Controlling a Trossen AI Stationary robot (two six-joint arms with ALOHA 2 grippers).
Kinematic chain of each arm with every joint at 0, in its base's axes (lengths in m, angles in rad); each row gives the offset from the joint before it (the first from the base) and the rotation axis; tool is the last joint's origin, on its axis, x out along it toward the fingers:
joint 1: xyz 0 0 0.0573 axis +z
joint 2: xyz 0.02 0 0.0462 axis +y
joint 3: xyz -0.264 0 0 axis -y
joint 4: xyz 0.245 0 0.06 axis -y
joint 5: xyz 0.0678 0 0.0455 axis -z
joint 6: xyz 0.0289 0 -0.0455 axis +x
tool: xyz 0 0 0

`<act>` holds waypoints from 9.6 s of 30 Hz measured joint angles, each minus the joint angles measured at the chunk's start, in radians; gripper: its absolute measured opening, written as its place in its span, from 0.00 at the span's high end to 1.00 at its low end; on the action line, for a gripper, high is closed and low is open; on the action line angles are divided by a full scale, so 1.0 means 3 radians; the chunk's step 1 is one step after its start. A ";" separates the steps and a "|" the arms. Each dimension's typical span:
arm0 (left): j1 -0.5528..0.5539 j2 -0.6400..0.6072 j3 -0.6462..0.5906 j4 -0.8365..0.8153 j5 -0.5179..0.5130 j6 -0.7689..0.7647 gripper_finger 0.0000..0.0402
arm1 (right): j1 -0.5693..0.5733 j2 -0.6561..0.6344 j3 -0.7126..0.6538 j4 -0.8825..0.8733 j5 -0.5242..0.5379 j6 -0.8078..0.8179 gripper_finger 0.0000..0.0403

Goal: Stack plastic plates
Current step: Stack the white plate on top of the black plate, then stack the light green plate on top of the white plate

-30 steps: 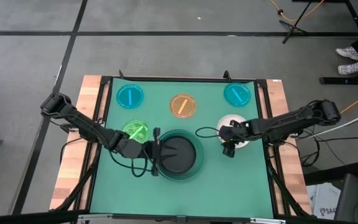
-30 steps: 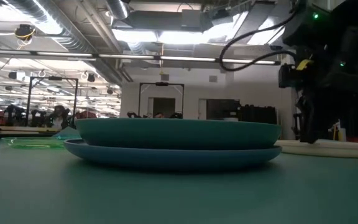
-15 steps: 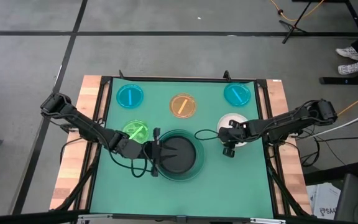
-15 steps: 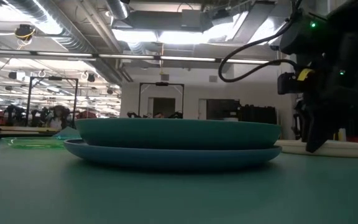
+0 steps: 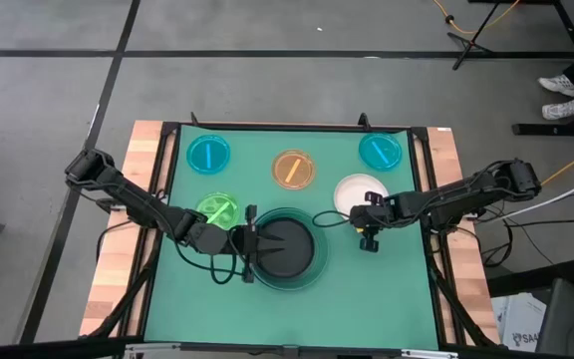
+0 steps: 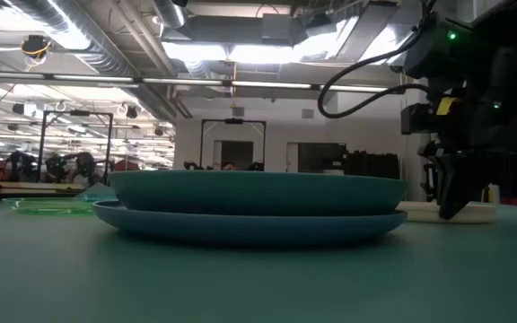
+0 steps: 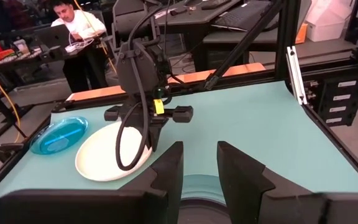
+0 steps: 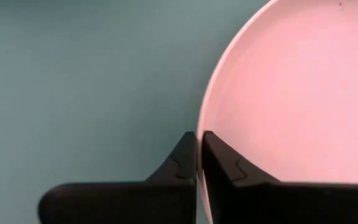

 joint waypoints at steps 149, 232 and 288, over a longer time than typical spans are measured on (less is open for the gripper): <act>0.0008 0.0000 0.0001 -0.2684 -0.0030 -0.2757 0.77 | 0.0674 -0.0702 -0.0243 0.1731 0.0296 -0.0573 0.69; -0.0203 0.0777 0.0379 -0.4064 -0.0115 -0.2669 1.00 | 0.0671 -0.0699 -0.0242 0.1726 0.0356 -0.0569 0.69; -0.0266 0.1370 0.1017 -0.2138 -0.0143 -0.0888 1.00 | 0.0671 -0.0698 -0.0240 0.1713 0.0357 -0.0569 0.69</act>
